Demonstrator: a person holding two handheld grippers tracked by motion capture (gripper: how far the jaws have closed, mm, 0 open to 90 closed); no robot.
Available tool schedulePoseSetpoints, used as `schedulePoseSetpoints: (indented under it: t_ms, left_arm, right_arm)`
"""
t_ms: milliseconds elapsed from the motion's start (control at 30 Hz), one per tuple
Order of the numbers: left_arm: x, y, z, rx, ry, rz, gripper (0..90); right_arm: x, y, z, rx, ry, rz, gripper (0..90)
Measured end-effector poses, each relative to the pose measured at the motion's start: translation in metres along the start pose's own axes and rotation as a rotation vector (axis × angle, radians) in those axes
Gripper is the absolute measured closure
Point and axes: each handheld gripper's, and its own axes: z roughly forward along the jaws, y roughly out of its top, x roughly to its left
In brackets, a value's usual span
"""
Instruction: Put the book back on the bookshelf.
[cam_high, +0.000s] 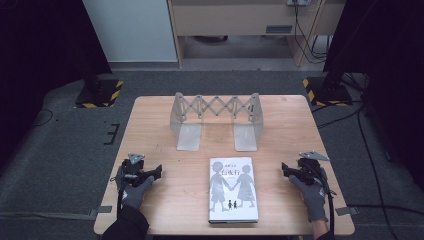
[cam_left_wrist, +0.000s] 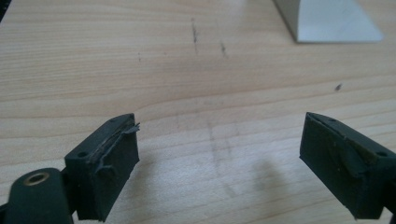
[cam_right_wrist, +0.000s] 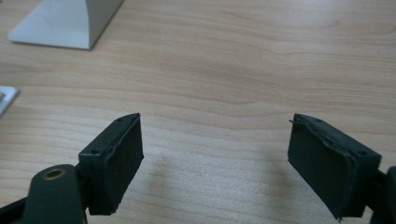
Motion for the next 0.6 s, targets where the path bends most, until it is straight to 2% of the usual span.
schedulePoseSetpoints:
  t_ms: [133,233,433,533,600]
  left_arm:
    - [-0.004,0.001,-0.004,-0.021,-0.012,-0.002,11.8]
    - [-0.01,0.003,-0.01,-0.052,-0.05,-0.015,12.1]
    - [-0.02,0.006,-0.019,-0.084,-0.082,-0.004,12.2]
    - [-0.023,0.008,-0.022,-0.091,-0.093,-0.025,13.0]
    - [-0.025,0.008,-0.024,-0.098,-0.102,-0.024,13.1]
  right_arm:
    - [0.005,0.001,-0.006,-0.015,0.018,-0.022,18.3]
    - [0.008,0.003,-0.011,-0.042,0.044,-0.011,18.7]
    - [0.016,0.006,-0.021,-0.075,0.082,-0.014,18.5]
    - [0.019,0.009,-0.026,-0.1,0.098,-0.016,18.0]
    - [0.022,0.01,-0.029,-0.115,0.11,-0.014,17.9]
